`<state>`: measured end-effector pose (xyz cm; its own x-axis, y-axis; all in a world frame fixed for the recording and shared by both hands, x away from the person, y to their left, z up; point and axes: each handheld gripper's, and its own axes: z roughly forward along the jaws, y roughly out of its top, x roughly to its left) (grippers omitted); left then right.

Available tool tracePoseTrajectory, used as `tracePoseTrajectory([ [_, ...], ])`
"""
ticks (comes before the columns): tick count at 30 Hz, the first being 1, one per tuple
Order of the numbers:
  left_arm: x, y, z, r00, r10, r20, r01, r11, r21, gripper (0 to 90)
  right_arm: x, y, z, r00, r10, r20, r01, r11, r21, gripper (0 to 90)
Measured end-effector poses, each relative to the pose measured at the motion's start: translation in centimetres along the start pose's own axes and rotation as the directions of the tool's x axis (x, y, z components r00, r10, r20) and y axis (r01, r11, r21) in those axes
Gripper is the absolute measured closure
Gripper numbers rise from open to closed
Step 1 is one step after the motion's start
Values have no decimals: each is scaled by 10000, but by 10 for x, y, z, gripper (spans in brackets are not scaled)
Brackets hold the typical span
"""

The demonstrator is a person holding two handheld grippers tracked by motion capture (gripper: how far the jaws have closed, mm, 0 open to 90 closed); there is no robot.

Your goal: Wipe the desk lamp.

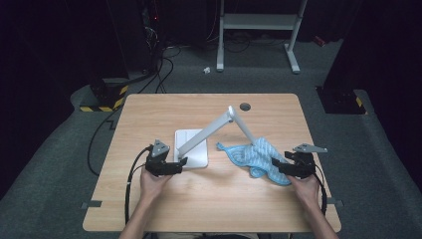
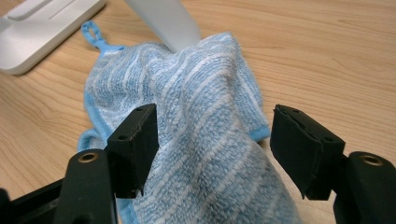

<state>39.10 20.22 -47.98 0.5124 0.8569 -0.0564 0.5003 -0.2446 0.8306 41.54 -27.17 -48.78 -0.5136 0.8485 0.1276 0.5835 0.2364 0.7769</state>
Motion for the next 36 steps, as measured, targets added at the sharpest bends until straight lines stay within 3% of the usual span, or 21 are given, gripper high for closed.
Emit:
tracePoseTrajectory([
  [4,5,-4,-5,9998,-175,38,175,9998,20,162,-2,-3,-6,9999,131,65,-130,9997,-202,330],
  [8,12,-13,-13,9980,-633,-49,632,9979,-105,170,-6,-4,-11,9995,277,163,-272,9991,-330,352],
  [11,18,-21,-22,9953,-809,-531,801,9966,-165,190,-12,-9,-20,9974,561,453,-535,9969,-570,417],
  [16,30,-34,-28,9872,-1374,-811,1373,9905,-65,189,-22,-18,-28,9932,825,820,-775,9950,-624,484],
  [20,33,-42,-34,9839,-1455,-1039,1463,9892,-2,187,-27,-25,-32,9897,1011,1012,-957,9938,-572,496],
  [24,37,-47,-36,9820,-1411,-1256,1440,9895,138,187,-28,-28,-33,9879,997,1186,-939,9941,-539,494],
  [26,40,-51,-36,9793,-1537,-1320,1577,9873,206,187,-26,-29,-32,9843,803,1574,-759,9965,-340,486],
  [28,44,-55,-34,9726,-1692,-1594,1781,9831,430,187,-26,-31,-30,9815,600,1820,-586,9982,-130,478],
  [29,44,-55,-34,9726,-1692,-1594,1781,9831,430,187,-26,-31,-30,9815,600,1820,-586,9982,-130,478],
  [31,46,-60,-33,9658,-1845,-1823,1963,9793,487,190,-30,-35,-28,9769,703,2016,-715,9974,-9,475],
  [35,47,-63,-30,9636,-1822,-1955,1982,9779,658,190,-33,-40,-27,9729,782,2178,-815,9967,62,473],
  [36,48,-65,-29,9631,-1779,-2020,1959,9780,724,190,-34,-42,-24,9677,581,2452,-666,9974,265,470],
])
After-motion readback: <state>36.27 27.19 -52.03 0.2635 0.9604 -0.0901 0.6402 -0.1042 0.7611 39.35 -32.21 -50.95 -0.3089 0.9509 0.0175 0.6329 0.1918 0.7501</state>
